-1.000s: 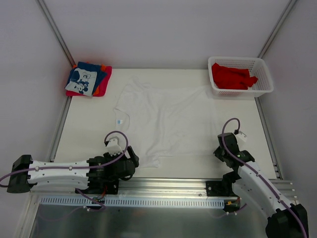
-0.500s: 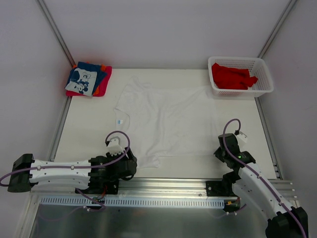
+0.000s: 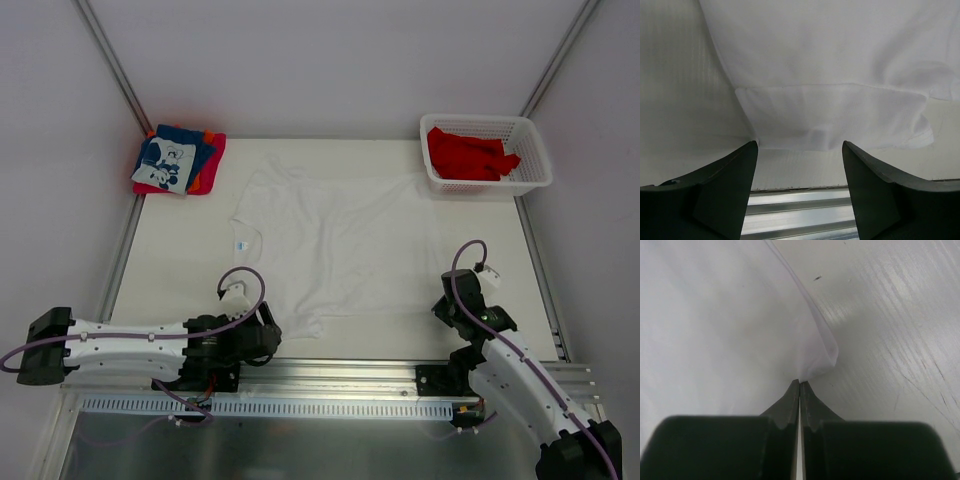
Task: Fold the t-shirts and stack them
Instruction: Flatten the tshirt out, then fold the tshirt
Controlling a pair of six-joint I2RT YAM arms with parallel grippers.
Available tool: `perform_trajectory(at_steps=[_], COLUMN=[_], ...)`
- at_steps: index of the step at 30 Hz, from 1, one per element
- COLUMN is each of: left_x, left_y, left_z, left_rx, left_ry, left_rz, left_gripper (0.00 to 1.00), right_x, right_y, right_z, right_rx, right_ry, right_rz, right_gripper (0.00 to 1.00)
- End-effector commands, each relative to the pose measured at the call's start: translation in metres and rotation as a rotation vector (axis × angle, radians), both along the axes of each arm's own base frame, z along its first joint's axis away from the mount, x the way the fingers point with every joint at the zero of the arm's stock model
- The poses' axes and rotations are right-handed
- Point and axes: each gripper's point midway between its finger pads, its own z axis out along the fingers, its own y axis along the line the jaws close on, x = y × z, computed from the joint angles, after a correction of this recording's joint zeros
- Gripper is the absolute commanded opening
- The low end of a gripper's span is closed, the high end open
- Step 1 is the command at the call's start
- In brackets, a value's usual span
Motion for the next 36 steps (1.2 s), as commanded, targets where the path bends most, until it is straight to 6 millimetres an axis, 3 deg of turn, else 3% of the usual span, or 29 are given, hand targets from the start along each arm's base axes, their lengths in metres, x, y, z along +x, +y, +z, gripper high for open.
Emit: perform_trajectory(at_steps=[1, 8, 19, 29, 36], left_x=[-0.008, -0.017, -0.013, -0.010, 0.002], left_y=[-0.006, -0.016, -0.014, -0.002, 0.009], left_z=[-0.005, -0.018, -0.017, -0.025, -0.022], left_rx=[-0.024, -0.003, 0.013, 0.042, 0.095], left_ry=[0.048, 0.067, 0.023, 0.011, -0.053], left_rz=[0.010, 0.011, -0.002, 0.028, 0.085], left_gripper=[0.69, 0.66, 0.64, 0.57, 0.59], right_x=[-0.002, 0.001, 0.000, 0.000, 0.000], right_y=[-0.004, -0.005, -0.004, -0.003, -0.002], right_z=[0.001, 0.005, 0.008, 0.008, 0.008], right_rx=[-0.012, -0.015, -0.008, -0.008, -0.007], right_ry=[0.003, -0.016, -0.023, -0.017, -0.016], right_rz=[-0.007, -0.012, -0.008, 0.001, 0.007], right_gripper=[0.00, 0.01, 0.01, 0.00, 0.00])
